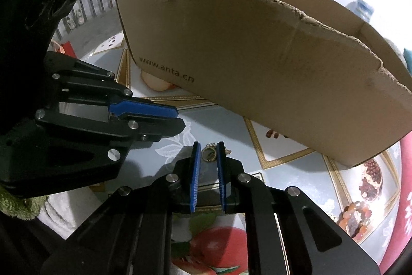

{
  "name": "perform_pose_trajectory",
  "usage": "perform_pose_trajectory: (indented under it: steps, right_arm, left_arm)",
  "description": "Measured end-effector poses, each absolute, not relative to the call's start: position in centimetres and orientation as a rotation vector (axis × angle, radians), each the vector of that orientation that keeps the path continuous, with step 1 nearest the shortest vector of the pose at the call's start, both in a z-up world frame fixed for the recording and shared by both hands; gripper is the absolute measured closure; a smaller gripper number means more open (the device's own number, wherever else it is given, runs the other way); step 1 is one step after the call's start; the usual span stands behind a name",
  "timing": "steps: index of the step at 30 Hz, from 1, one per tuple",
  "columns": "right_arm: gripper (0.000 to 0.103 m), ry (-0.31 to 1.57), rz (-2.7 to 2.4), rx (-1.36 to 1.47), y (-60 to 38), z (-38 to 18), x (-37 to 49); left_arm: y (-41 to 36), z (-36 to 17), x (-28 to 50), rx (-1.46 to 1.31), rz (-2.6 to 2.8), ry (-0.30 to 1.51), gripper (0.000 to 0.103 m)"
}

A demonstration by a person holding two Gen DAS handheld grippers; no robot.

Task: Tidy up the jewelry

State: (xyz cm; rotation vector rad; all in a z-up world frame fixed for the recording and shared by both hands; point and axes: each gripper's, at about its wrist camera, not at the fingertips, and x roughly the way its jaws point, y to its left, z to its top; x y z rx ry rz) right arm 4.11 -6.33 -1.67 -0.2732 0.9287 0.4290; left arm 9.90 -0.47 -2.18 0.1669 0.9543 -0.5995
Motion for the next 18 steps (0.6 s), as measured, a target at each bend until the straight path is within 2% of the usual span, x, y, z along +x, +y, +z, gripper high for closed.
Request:
perform_pose_trajectory:
  steps: [5, 8, 16, 18]
  right_arm:
    - [0.095, 0.925, 0.428, -0.269, -6.26, -1.49, 4.19]
    - [0.103, 0.931, 0.432, -0.251, -6.17, -1.18, 4.21]
    - [0.103, 0.939, 0.437, -0.201, -6.75, -0.89, 3.92]
    - [0.1, 0.943, 0.437, -0.168, -7.08, -0.73, 3.91]
  left_arm:
    - [-0.5, -2.21, 9.94, 0.165, -0.599, 0.954, 0.094]
    - [-0.47, -2.2, 9.96, 0.163, -0.6, 0.954, 0.094]
    - [-0.42, -2.26, 9.92, 0.158, -0.596, 0.951, 0.094]
    - [-0.37, -2.31, 9.89, 0.155, -0.594, 0.949, 0.094]
